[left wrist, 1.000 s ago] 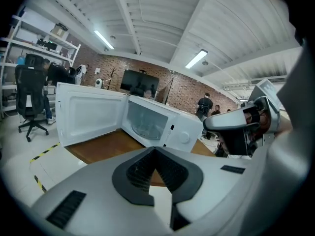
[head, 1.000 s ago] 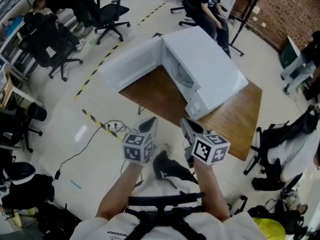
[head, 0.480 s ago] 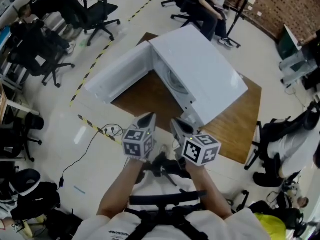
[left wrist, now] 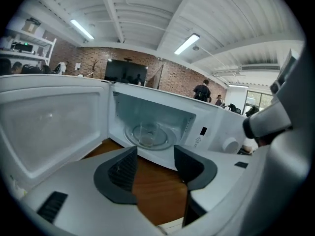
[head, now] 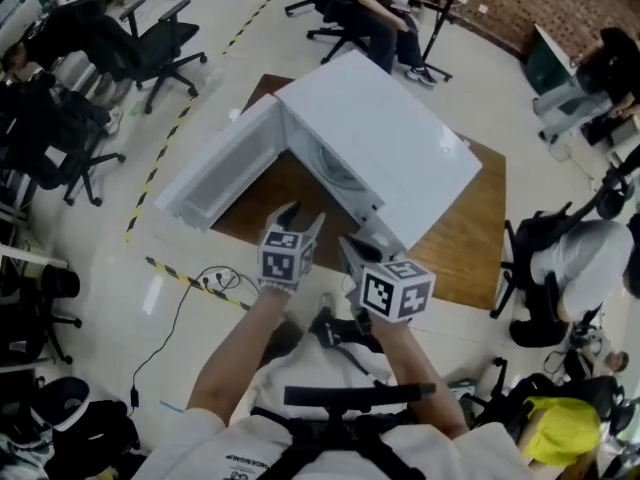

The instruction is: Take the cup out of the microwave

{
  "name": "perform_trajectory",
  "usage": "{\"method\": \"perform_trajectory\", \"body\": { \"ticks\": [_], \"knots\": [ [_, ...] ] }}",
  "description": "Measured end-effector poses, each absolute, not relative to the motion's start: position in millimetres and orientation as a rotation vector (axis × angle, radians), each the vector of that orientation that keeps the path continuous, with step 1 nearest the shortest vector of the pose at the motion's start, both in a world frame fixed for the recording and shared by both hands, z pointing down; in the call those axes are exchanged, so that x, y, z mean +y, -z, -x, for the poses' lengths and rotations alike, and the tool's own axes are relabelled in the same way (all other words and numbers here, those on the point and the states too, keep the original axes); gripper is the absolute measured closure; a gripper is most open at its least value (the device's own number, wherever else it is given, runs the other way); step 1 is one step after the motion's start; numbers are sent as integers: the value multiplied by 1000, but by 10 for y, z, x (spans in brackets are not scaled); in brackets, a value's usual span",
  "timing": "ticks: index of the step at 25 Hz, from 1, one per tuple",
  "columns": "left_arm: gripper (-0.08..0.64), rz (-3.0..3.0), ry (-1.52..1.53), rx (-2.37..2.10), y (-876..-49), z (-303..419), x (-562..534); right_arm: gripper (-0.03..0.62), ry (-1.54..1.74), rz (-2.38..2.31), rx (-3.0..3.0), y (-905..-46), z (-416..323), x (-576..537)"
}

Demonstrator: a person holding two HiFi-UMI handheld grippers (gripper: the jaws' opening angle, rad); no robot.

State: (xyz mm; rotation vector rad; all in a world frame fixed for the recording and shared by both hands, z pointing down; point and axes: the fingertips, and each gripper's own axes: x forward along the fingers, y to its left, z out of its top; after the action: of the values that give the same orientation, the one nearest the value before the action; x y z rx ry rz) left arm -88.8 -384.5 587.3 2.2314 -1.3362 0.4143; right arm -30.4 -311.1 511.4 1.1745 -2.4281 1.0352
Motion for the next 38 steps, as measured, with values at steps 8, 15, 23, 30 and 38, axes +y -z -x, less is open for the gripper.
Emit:
{"method": "perform_trajectory", "body": {
  "ticks": [8,15,23,30,38],
  "knots": [
    [222,-2381,-589,-1336,-6188,625,-4523,586,-1011,-1271,-2375,-5168,264,-3136],
    [186,-2370,-595,-1310,-6441,410,-4942,586,-1009,-1298,-2352,-5231,262,-3185],
    [178,-2392,-608,-1305,-6543,247,-5223,586,-1015,-1311,-2370,-5246,226,-3299],
    [178,-2415,-617,-1301,-6658,160,-5348,586,-1006,-1325,-2360,-5291,131,-3293],
    [212,-2437,-599,-1307,-6622,116,-5360,586,-1001,-1335,-2372,-5239,75,-3281]
  ]
}}
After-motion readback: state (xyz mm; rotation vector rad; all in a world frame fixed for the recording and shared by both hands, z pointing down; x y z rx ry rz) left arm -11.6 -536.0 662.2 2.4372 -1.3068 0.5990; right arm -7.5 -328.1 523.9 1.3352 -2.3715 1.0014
